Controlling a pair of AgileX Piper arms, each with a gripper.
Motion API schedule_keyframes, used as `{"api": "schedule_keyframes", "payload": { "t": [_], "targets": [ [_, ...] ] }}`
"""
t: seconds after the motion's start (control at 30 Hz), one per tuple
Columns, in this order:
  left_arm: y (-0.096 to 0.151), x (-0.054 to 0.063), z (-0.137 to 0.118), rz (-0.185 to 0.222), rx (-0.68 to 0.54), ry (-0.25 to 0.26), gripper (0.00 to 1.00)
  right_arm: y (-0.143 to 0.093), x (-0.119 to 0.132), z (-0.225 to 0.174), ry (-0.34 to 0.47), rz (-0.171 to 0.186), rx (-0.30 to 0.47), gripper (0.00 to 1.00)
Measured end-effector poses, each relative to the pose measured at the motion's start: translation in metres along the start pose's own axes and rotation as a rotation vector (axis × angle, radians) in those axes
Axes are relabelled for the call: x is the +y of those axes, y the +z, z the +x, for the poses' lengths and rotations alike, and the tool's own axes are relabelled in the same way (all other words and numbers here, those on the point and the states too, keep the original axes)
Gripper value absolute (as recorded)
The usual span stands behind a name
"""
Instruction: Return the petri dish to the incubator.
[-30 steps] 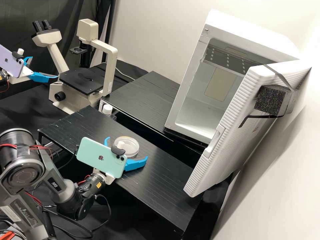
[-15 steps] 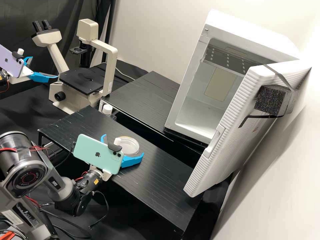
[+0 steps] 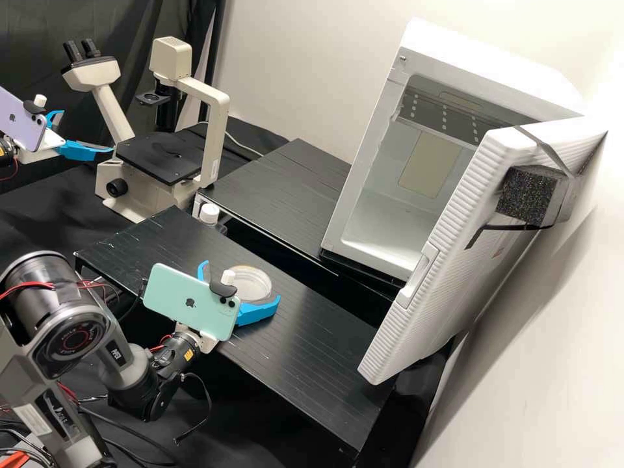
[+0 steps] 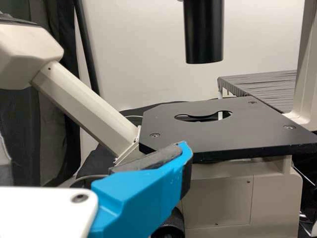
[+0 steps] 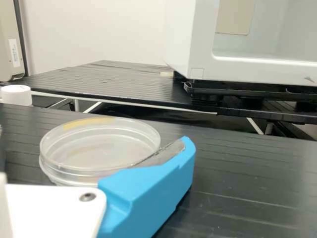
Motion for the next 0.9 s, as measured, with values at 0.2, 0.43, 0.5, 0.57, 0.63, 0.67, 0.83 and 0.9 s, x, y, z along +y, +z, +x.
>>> {"api": "schedule_keyframes", "payload": {
  "t": [0.2,0.43,0.5,0.57,0.63,0.67,0.83,0.9],
  "targets": [
    [0.0,0.0,0.0,0.0,0.0,0.0,1.0,-0.0004,0.0003,0.0,0.003,-0.003,0.004,0.0],
    [0.0,0.0,0.0,0.0,0.0,0.0,1.0,0.0004,-0.0004,0.0003,-0.001,0.0,0.001,0.0],
    [0.0,0.0,0.0,0.0,0.0,0.0,1.0,0.0004,-0.0003,0.0003,-0.001,0.0,0.001,0.0],
    [0.0,0.0,0.0,0.0,0.0,0.0,1.0,0.0004,-0.0003,0.0003,-0.001,0.0,0.001,0.0],
    [0.0,0.0,0.0,0.0,0.0,0.0,1.0,0.0004,-0.0003,0.0003,-0.001,0.0,0.001,0.0],
    [0.0,0.0,0.0,0.0,0.0,0.0,1.0,0.0004,-0.0003,0.0003,-0.001,0.0,0.001,0.0],
    [0.0,0.0,0.0,0.0,0.0,0.0,1.0,0.0,-0.0007,0.0005,-0.003,0.0,0.003,0.0],
    [0.0,0.0,0.0,0.0,0.0,0.0,1.0,0.0,-0.0007,0.0005,-0.003,0.0,0.003,0.0]
  ]
}}
